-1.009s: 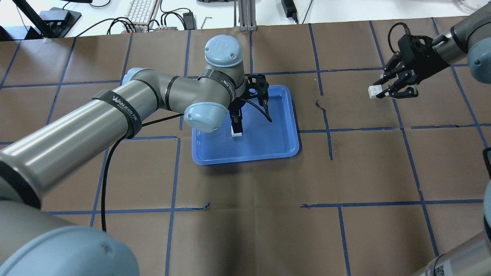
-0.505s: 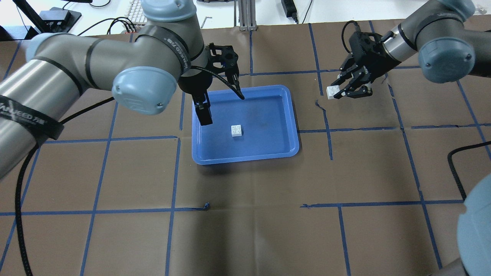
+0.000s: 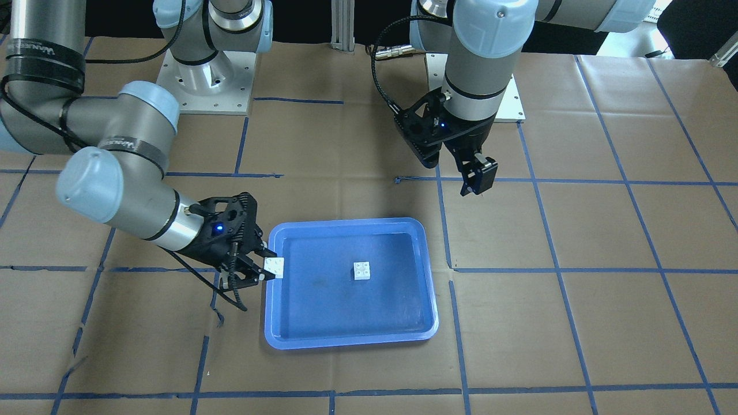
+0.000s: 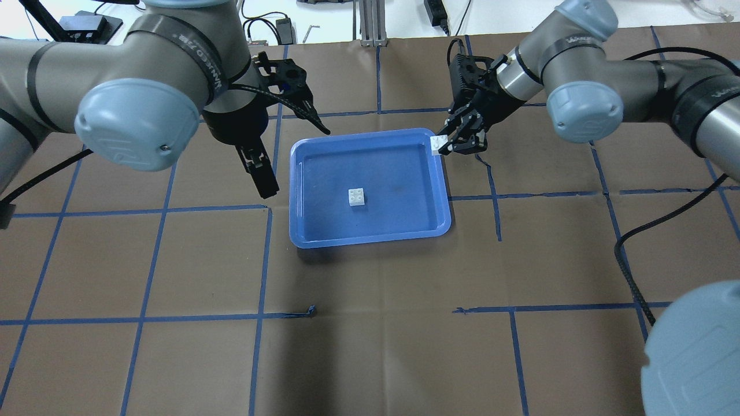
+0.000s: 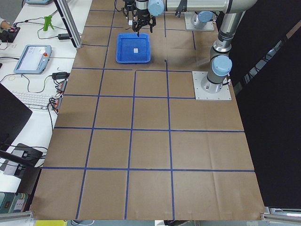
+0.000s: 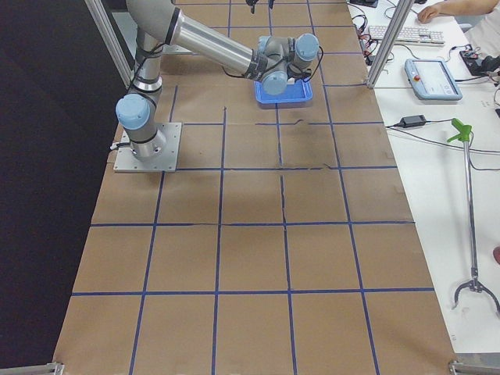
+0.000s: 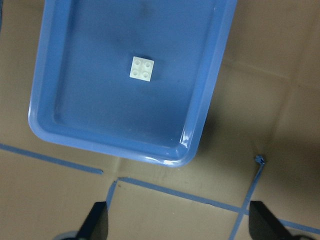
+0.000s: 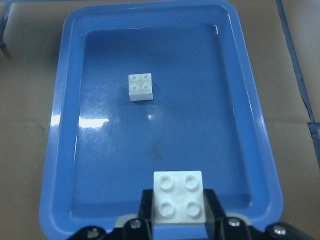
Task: Assemble white blocks and place on blue tray
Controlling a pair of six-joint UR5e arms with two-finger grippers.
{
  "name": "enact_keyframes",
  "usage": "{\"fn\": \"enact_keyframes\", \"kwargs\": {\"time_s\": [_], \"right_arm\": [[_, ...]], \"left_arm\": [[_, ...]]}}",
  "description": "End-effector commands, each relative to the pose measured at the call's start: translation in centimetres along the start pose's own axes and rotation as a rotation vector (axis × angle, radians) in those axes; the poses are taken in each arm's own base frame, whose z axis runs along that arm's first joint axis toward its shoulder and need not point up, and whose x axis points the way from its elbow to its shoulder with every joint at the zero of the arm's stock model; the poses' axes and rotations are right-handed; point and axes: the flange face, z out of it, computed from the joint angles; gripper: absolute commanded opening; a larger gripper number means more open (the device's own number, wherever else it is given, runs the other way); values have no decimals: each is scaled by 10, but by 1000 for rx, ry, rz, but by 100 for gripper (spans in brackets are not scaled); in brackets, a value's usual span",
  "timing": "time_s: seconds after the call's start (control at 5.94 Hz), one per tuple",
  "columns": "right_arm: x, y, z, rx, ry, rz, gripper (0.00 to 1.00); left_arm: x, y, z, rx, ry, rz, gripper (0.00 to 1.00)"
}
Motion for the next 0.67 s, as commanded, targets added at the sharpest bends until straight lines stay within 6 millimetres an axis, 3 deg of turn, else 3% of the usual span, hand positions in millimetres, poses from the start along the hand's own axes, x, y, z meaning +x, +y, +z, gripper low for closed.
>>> {"fn": "enact_keyframes", "kwargs": {"time_s": [0.0, 0.34, 0.5], "right_arm": [[-15, -8, 69, 9, 42, 27, 28], [-22, -8, 117, 74, 63, 76, 28], [-26, -13, 130, 75, 49, 67, 28]], "left_arm": [[-23, 17, -14, 20, -21, -411, 99], [-20, 25, -40, 71, -18, -648, 99], [-13, 32, -51, 85, -16, -791, 99]]}}
